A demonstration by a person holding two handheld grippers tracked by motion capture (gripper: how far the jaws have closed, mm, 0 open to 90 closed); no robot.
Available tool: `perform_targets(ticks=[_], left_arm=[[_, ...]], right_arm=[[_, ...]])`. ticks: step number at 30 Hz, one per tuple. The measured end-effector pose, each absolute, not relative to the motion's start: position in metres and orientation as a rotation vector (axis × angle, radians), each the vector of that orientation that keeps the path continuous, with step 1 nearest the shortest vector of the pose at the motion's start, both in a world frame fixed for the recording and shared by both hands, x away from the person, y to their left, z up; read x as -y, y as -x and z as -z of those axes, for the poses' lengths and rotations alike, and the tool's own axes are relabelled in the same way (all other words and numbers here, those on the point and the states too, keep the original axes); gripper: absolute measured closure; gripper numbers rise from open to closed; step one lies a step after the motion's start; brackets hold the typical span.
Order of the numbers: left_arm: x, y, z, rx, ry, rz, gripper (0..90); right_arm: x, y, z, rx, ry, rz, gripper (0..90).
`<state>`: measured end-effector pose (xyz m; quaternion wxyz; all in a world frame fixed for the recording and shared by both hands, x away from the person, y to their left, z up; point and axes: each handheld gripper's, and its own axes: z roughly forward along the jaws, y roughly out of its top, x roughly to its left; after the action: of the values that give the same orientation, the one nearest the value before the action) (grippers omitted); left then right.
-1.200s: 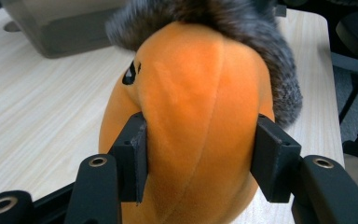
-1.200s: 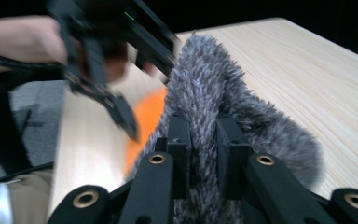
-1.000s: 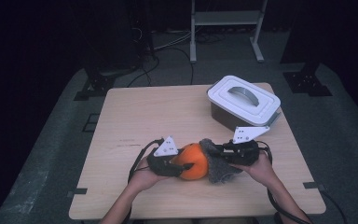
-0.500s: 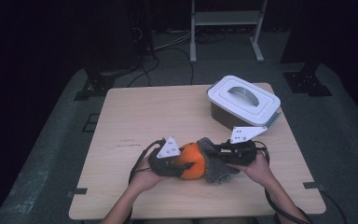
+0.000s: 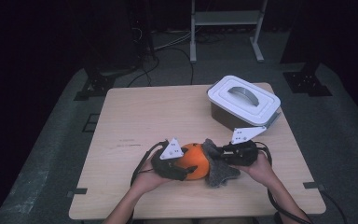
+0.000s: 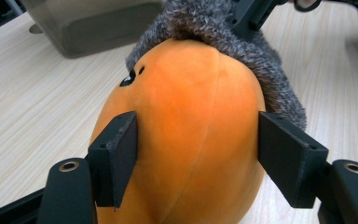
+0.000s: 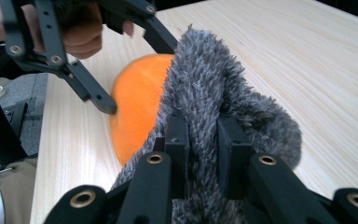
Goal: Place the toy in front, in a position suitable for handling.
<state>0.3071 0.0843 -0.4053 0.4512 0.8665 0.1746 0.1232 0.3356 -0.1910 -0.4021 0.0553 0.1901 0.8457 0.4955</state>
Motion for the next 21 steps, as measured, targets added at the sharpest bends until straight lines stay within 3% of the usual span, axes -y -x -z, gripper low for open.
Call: perform_targets(ticks=[6, 14, 17, 21], left_arm=[[-0.071, -0.299, 0.406, -0.394, -2.128, -0.246, 32.7], [-0.084, -0.309, 0.406, -0.440, -2.111, -0.305, 24.6], [-0.084, -0.312, 0.413, -0.458, -2.118, -0.238, 27.1], [-0.081, -0.306, 0.414, -0.327, -2.224, -0.076, 23.5]], right_arm=[[0.196, -0.330, 0.386, -2.546, -0.574, -1.557, 74.3], [0.197, -0.335, 0.404, -2.608, -0.598, -1.497, 74.6], [0.198, -0.335, 0.403, -2.606, -0.601, -1.493, 74.6], [0.191, -0.334, 0.401, -2.626, -0.551, -1.466, 74.5]])
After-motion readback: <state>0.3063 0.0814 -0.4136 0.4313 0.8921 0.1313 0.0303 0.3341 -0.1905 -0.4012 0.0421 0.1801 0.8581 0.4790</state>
